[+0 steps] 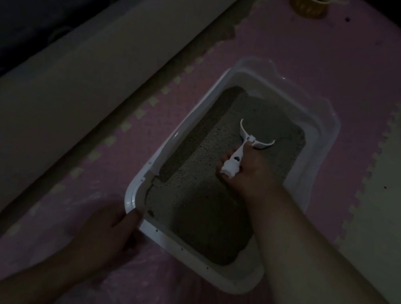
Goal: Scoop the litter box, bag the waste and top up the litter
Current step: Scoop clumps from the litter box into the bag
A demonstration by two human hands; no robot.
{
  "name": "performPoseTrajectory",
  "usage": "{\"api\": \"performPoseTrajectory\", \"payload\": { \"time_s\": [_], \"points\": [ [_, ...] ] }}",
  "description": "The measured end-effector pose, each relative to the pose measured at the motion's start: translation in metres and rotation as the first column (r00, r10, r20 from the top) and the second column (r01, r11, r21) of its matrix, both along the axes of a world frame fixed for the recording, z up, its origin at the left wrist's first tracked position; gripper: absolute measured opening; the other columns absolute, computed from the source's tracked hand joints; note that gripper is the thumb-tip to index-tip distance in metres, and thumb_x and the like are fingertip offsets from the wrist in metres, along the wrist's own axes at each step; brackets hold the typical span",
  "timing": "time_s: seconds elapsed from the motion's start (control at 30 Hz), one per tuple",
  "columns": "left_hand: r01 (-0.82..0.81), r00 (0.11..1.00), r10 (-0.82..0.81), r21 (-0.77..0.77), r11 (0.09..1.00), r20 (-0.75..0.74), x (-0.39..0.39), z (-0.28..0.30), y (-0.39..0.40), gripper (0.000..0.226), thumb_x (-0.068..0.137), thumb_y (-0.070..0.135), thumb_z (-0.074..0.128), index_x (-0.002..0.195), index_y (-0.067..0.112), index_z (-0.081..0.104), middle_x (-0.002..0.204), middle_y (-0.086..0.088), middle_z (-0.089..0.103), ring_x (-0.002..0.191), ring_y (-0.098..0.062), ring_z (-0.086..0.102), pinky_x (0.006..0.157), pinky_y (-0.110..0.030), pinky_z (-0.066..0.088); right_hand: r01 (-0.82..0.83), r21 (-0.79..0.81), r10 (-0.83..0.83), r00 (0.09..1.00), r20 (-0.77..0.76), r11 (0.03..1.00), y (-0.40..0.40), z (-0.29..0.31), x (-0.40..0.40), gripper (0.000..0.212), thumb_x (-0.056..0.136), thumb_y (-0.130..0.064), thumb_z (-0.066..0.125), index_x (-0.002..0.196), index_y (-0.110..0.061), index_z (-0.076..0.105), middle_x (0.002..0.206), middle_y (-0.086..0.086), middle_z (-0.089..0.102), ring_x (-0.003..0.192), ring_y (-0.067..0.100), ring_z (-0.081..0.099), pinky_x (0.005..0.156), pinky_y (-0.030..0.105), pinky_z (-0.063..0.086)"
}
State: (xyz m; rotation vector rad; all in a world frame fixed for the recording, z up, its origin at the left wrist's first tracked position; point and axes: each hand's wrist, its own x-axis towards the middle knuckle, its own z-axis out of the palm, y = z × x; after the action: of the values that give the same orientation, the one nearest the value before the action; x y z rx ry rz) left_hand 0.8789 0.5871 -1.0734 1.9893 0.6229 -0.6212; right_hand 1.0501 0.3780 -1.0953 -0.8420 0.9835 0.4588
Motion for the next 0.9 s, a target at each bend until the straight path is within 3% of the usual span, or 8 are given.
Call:
{"api": "performPoseTrajectory", "payload": {
  "time_s": [0.07, 0.17, 0.23, 0.37, 0.47, 0.6, 0.7, 0.9],
  "points": [
    [0.004, 1.000, -0.003, -0.033, 0.999, 0.009, 0.001, -0.008, 0.004, 0.047, 0.102, 0.036, 0.051, 0.068, 0.008, 0.068, 0.062, -0.003, 0.073, 0.054, -0.015, 0.068, 0.067, -0.038, 0.054, -0.058, -0.039, 0.060, 0.998, 0.036, 0.998, -0.002, -0.008, 0.002, 0.044, 0.106, -0.041, 0.033, 0.070, -0.017, 0.040, 0.063, -0.002, 0.039, 0.047, 0.010, 0.038, 0.045, 0.022, 0.033],
    [0.003, 1.000, -0.002, -0.030, 1.000, 0.025, 0.003, -0.009, 0.004, 0.048, 0.102, 0.036, 0.051, 0.069, 0.005, 0.068, 0.062, -0.002, 0.073, 0.053, -0.013, 0.068, 0.064, -0.034, 0.052, 0.010, 0.036, -0.012, 0.998, 0.060, 0.999, -0.001, 0.000, 0.001, 0.055, 0.107, -0.047, 0.029, 0.066, -0.011, 0.034, 0.042, 0.005, 0.044, 0.033, 0.016, 0.042, 0.036, 0.016, 0.034],
    [-0.014, 0.999, 0.015, -0.051, 0.999, 0.033, 0.002, -0.014, 0.006, 0.048, 0.102, 0.036, 0.051, 0.068, 0.006, 0.068, 0.061, -0.004, 0.072, 0.052, -0.015, 0.067, 0.066, -0.037, 0.053, 0.002, 0.002, -0.003, 0.997, 0.081, 1.000, -0.003, -0.001, 0.003, 0.055, 0.107, -0.049, 0.027, 0.066, -0.013, 0.033, 0.039, 0.005, 0.044, 0.037, 0.017, 0.041, 0.036, 0.018, 0.033],
    [-0.034, 0.999, 0.037, -0.091, 0.995, 0.031, 0.001, -0.015, 0.007, 0.043, 0.102, 0.035, 0.052, 0.070, 0.011, 0.069, 0.062, -0.006, 0.073, 0.054, -0.019, 0.068, 0.070, -0.045, 0.055, -0.060, -0.152, 0.074, 0.993, 0.089, 0.987, -0.003, -0.012, -0.004, 0.044, 0.103, -0.056, 0.030, 0.070, -0.028, 0.030, 0.061, -0.004, 0.039, 0.049, 0.010, 0.038, 0.034, 0.012, 0.035],
    [-0.023, 0.999, 0.025, -0.090, 0.996, 0.021, -0.001, -0.014, 0.007, 0.041, 0.102, 0.036, 0.050, 0.074, 0.014, 0.070, 0.066, -0.005, 0.074, 0.059, -0.021, 0.070, 0.073, -0.047, 0.057, -0.030, -0.198, 0.042, 0.997, 0.059, 0.980, -0.001, -0.016, -0.018, 0.026, 0.101, -0.049, 0.042, 0.083, -0.032, 0.051, 0.080, -0.012, 0.045, 0.066, 0.005, 0.043, 0.056, 0.023, 0.047],
    [-0.017, 0.999, 0.020, -0.091, 0.996, 0.032, -0.001, -0.012, 0.006, 0.039, 0.103, 0.035, 0.049, 0.077, 0.014, 0.070, 0.069, -0.006, 0.075, 0.063, -0.026, 0.071, 0.072, -0.047, 0.059, 0.009, -0.281, 0.017, 0.996, 0.089, 0.960, 0.002, -0.021, -0.044, 0.014, 0.098, -0.043, 0.052, 0.090, -0.036, 0.060, 0.059, -0.005, 0.035, 0.043, 0.011, 0.033, 0.043, 0.019, 0.029],
    [-0.018, 0.999, 0.021, -0.092, 0.996, 0.028, 0.000, -0.011, 0.006, 0.040, 0.103, 0.034, 0.050, 0.077, 0.011, 0.070, 0.068, -0.006, 0.075, 0.063, -0.027, 0.071, 0.071, -0.046, 0.059, -0.019, -0.362, 0.057, 0.994, 0.095, 0.932, 0.004, -0.018, -0.064, 0.033, 0.098, -0.046, 0.052, 0.072, -0.027, 0.051, 0.055, -0.004, 0.043, 0.040, 0.012, 0.039, 0.044, 0.020, 0.032],
    [-0.039, 0.999, 0.041, -0.082, 0.996, 0.021, -0.002, -0.012, 0.003, 0.039, 0.104, 0.031, 0.049, 0.079, 0.008, 0.069, 0.067, -0.006, 0.075, 0.063, -0.028, 0.072, 0.070, -0.046, 0.058, -0.021, -0.482, 0.121, 0.977, 0.178, 0.876, 0.008, 0.008, -0.106, 0.031, 0.103, -0.038, 0.049, 0.080, -0.018, 0.056, 0.054, -0.001, 0.048, 0.037, 0.012, 0.042, 0.041, 0.020, 0.035]
  ]
}}
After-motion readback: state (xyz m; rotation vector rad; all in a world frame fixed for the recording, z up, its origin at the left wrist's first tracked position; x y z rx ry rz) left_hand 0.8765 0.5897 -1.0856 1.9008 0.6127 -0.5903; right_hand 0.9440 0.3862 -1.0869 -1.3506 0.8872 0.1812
